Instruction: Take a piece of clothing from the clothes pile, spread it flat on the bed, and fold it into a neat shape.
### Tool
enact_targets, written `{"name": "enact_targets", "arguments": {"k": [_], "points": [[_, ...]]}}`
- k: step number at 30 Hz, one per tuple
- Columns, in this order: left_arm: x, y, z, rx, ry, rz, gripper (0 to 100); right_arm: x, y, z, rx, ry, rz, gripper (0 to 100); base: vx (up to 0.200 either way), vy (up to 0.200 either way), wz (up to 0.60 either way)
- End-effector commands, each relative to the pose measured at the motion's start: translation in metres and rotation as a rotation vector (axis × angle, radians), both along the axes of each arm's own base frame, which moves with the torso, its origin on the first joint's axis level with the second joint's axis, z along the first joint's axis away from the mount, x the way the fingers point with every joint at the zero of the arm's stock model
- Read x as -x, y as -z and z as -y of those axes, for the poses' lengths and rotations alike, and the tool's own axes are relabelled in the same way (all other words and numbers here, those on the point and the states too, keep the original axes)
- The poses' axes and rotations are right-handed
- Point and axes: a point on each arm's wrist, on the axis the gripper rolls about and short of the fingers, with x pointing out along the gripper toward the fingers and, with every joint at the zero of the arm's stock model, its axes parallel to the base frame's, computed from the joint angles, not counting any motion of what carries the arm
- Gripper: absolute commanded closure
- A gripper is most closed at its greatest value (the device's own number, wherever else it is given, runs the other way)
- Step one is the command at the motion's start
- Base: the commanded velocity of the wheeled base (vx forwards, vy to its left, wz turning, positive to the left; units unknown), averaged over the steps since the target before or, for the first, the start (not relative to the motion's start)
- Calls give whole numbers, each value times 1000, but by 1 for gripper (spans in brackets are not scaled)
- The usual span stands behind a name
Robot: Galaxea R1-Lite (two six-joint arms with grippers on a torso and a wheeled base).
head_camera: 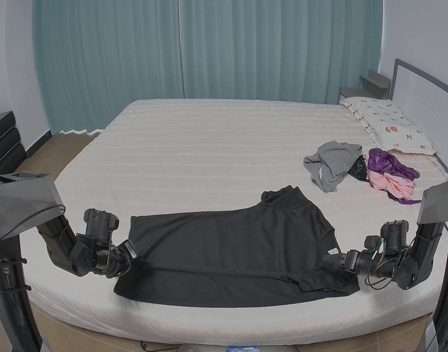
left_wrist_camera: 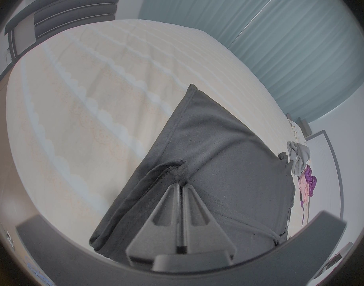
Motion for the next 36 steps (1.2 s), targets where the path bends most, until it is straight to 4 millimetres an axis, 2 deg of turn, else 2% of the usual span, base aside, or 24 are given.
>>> {"name": "enact_targets", "arguments": {"k": [1, 6, 14, 24, 33, 34, 36], "points": [[5, -7, -1, 4, -6, 11, 100, -2, 7, 4, 0, 9, -18, 0, 0, 0, 0], [8, -11, -2, 7, -8, 19, 100, -5, 12, 7, 0, 20, -25, 0, 0, 0, 0], [9, -16, -2, 37, -40, 24, 100, -30, 28, 17, -2, 51, -1, 0, 0, 0, 0], [10, -15, -5, 44, -44, 19, 100, -36, 30, 16, -11, 19, 11, 0, 0, 0, 0], [13, -13, -10, 47, -57, 6, 100, -32, 33, 15, 50, -40, -7, 0, 0, 0, 0], [13, -13, -10, 47, -57, 6, 100, -32, 33, 15, 53, -43, -9, 100, 0, 0, 0], [14, -12, -10, 48, -56, 3, 100, -34, 32, 15, 56, -44, -10, 100, 0, 0, 0]]}}
